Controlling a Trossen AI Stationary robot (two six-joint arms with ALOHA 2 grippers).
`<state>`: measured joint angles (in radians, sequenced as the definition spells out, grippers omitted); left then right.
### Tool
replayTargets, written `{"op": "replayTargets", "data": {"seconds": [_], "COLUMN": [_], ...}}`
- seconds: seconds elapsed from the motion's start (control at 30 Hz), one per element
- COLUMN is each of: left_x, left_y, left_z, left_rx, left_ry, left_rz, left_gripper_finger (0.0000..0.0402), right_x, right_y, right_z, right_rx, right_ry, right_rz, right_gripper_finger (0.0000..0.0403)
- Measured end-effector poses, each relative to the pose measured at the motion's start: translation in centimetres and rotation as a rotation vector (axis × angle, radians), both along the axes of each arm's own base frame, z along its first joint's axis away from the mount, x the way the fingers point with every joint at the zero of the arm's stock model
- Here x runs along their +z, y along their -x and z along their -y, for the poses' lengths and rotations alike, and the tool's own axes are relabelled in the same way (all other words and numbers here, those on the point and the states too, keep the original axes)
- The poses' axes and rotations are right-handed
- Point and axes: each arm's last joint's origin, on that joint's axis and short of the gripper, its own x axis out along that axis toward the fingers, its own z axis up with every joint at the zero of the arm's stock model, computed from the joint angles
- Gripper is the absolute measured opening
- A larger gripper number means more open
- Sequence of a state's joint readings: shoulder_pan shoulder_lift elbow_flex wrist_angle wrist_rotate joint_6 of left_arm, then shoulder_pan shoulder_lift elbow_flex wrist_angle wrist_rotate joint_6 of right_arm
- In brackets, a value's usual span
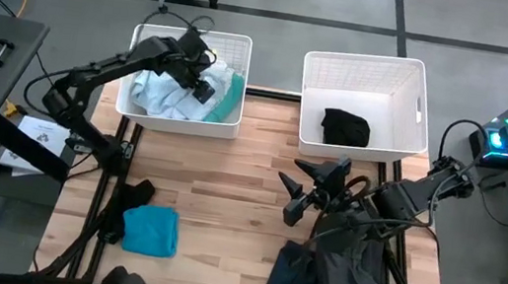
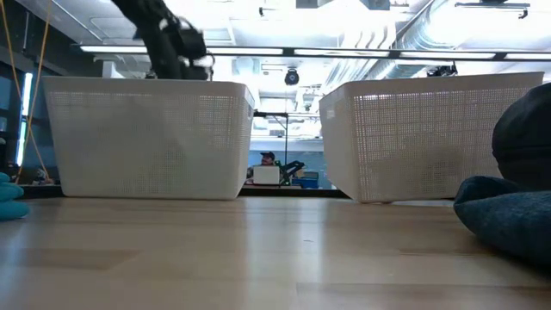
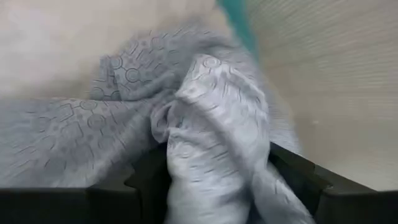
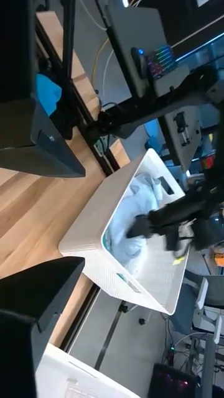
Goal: Sort clothes
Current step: Put the light blue shirt into the left white bin, then put the gray shorts into the right white bin
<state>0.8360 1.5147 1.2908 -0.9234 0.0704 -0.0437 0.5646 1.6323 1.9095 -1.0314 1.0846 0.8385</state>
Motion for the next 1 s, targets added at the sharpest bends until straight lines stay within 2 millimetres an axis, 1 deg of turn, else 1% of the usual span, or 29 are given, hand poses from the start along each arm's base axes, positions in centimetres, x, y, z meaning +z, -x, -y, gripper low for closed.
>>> {"op": "replayTargets", "data": {"seconds": [0.13,0.27,0.37,0.47,0.53,0.57,0.6,0.67,0.8,0.87,1.0], "left_x": [4.2,8.2,10.4,12.0,12.8,13.0,13.2,13.4,13.4,13.1,12.4], "left_y": [0.9,1.8,2.3,2.8,3.0,3.1,3.2,3.2,3.0,2.8,2.4], "left_z": [1.6,4.7,7.4,9.7,10.8,11.3,11.6,12.1,12.5,12.7,12.9], "left_rx": [-0.001,0.012,-0.014,-0.061,-0.09,-0.101,-0.109,-0.125,-0.147,-0.158,-0.162], "left_ry": [-0.072,-0.135,-0.175,-0.212,-0.23,-0.238,-0.243,-0.252,-0.246,-0.237,-0.212], "left_rz": [0.078,0.231,0.344,0.44,0.487,0.504,0.516,0.531,0.53,0.525,0.513], "left_gripper_finger": [0.0211,0.0211,0.0211,0.0211,0.0211,0.0211,0.0211,0.0211,0.0211,0.0211,0.0211], "right_x": [-0.7,-1.2,-1.9,-3.1,-4.1,-4.6,-5.2,-6.2,-8.3,-9.9,-13.7], "right_y": [-0.6,-1.1,-1.2,-0.4,0.2,0.5,0.8,1.2,1.9,2.6,5.1], "right_z": [-0.4,-0.3,0.5,1.1,1.2,1.1,0.7,-0.4,-3.5,-4.7,-6.7], "right_rx": [0.032,0.083,0.117,0.11,0.059,0.02,-0.013,-0.06,-0.108,-0.209,-0.467], "right_ry": [-0.017,-0.085,-0.23,-0.475,-0.632,-0.685,-0.716,-0.725,-0.806,-0.869,-0.948], "right_rz": [-0.035,-0.079,-0.161,-0.332,-0.466,-0.534,-0.599,-0.688,-0.712,-0.748,-0.844], "right_gripper_finger": [0.0206,0.0206,0.0207,0.0218,0.0231,0.0237,0.0244,0.0255,0.0263,0.0264,0.0264]}}
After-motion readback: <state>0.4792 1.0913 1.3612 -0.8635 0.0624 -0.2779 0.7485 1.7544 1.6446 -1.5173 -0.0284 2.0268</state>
